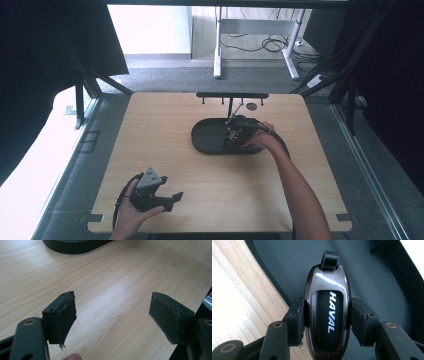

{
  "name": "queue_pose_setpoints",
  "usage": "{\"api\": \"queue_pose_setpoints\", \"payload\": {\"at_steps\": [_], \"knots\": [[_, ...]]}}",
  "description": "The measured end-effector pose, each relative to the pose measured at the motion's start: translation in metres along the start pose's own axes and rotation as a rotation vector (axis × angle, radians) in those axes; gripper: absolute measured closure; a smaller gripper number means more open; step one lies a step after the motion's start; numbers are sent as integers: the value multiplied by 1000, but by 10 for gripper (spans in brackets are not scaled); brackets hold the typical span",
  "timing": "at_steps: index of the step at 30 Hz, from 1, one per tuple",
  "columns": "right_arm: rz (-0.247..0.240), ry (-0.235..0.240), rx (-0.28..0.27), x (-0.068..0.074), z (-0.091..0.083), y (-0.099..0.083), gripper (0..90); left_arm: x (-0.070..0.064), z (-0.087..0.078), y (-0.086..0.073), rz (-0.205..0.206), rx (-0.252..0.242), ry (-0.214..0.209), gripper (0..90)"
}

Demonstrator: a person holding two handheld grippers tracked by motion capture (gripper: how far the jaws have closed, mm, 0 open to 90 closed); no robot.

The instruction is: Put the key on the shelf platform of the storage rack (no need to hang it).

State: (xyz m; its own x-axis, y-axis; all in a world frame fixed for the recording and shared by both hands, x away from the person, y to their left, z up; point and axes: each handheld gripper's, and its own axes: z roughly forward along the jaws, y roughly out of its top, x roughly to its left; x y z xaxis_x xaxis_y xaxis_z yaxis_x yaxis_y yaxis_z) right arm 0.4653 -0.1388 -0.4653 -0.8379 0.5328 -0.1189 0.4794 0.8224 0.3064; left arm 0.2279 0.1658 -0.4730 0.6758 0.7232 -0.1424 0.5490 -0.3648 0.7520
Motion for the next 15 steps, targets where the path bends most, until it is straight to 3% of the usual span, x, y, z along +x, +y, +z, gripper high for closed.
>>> {"api": "queue_pose_setpoints", "payload": {"at_steps": [15], "knots": [[2,-33,-1,-2,13,-6,492,1,1,0,2,6,-4,219]]}}
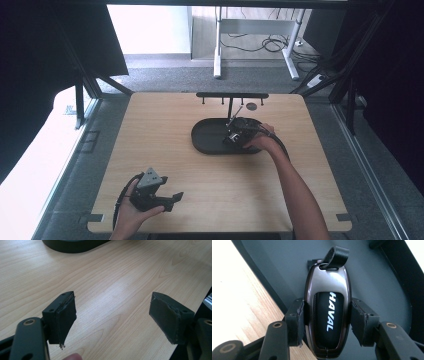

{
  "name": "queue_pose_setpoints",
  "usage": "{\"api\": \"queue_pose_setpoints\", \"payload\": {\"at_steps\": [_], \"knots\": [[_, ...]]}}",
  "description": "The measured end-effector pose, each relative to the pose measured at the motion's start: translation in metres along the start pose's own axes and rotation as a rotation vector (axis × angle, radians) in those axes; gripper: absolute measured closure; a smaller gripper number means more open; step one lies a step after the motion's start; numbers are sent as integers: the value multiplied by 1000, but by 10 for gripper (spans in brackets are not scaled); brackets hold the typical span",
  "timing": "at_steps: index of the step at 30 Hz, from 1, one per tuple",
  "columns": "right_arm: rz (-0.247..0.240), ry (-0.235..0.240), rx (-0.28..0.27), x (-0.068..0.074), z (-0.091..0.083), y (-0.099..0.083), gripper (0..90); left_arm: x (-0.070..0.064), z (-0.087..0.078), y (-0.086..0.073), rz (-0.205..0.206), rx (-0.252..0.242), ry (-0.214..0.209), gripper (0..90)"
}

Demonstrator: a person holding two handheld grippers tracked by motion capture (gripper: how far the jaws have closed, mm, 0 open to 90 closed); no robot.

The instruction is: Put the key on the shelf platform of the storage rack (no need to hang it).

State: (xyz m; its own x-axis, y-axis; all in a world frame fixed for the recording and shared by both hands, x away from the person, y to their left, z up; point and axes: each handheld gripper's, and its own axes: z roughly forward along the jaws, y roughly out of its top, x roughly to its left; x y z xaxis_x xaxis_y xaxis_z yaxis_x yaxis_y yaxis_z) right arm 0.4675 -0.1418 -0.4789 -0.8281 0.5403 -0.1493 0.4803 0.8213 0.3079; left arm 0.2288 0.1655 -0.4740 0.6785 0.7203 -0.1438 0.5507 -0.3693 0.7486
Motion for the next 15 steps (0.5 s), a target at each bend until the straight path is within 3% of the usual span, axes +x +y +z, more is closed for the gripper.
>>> {"api": "queue_pose_setpoints", "payload": {"at_steps": [7,8,15], "knots": [[-15,-6,25,-3,7,-5,489,0,1,0,-3,-2,0,219],[4,-2,39,-2,8,-6,489,0,1,0,-3,-2,0,219],[7,-11,51,-2,10,-6,488,0,2,0,-1,3,0,219]]}}
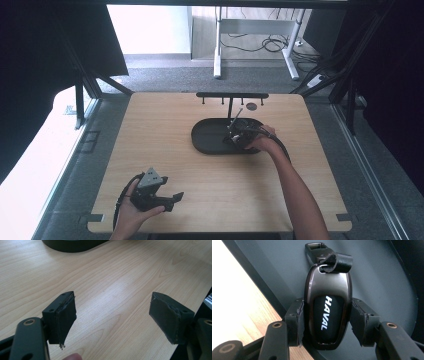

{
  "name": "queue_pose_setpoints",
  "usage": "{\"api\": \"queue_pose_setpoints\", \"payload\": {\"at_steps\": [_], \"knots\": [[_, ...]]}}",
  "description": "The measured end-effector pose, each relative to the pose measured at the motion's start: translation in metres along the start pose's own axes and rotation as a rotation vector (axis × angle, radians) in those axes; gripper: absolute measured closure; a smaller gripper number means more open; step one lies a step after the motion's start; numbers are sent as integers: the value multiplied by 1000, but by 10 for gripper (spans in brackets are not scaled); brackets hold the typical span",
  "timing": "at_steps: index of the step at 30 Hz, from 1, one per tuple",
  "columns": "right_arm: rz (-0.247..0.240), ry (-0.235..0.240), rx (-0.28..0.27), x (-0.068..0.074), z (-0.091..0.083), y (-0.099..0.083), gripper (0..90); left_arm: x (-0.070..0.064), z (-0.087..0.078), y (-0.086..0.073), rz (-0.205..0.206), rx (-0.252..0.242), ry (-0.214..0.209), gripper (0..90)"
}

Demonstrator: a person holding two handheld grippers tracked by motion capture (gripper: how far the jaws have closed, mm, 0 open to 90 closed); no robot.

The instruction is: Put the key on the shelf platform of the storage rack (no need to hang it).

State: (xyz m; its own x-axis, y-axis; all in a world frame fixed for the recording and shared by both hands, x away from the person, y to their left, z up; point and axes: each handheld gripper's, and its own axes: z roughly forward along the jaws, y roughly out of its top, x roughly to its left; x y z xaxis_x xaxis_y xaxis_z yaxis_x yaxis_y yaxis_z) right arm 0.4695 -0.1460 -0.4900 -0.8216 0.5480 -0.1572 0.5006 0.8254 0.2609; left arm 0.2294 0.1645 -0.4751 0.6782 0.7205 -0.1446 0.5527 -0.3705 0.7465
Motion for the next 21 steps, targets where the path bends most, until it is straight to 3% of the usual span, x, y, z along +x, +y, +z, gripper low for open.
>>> {"api": "queue_pose_setpoints", "payload": {"at_steps": [8,21], "knots": [[11,-9,6,-1,3,-1,482,0,-1,0,1,-3,2,219],[32,-33,-73,1,-17,-2,426,0,-2,1,0,-8,3,219]]}}
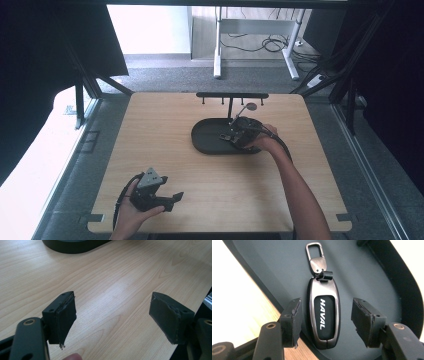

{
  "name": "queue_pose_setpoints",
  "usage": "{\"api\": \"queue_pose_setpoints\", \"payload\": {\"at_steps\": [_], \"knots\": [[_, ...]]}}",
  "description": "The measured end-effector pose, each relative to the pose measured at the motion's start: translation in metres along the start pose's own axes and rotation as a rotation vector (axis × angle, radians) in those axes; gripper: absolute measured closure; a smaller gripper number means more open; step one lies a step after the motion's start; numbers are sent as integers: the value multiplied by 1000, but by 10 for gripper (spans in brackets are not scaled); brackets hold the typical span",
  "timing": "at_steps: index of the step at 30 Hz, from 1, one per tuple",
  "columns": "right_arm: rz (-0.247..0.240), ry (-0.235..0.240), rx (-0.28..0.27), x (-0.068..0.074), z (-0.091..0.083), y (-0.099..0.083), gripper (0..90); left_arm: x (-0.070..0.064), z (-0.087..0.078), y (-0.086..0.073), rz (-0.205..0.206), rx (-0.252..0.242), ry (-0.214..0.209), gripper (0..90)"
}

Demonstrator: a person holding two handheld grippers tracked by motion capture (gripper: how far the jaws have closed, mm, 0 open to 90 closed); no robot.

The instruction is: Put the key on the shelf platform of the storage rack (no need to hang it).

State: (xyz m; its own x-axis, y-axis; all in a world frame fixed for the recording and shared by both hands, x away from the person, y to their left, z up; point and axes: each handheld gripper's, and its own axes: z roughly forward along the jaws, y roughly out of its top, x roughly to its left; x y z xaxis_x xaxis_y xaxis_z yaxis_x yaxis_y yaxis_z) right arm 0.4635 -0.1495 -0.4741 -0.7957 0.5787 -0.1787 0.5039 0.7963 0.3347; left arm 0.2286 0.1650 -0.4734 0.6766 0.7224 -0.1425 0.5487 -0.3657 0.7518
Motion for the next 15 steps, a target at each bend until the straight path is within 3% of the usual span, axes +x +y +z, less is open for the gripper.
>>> {"api": "queue_pose_setpoints", "payload": {"at_steps": [9,15], "knots": [[-8,-14,-63,7,-26,-3,430,-1,2,0,3,6,-1,219],[-13,3,-117,15,-43,-10,439,-2,1,1,5,6,0,219]]}}
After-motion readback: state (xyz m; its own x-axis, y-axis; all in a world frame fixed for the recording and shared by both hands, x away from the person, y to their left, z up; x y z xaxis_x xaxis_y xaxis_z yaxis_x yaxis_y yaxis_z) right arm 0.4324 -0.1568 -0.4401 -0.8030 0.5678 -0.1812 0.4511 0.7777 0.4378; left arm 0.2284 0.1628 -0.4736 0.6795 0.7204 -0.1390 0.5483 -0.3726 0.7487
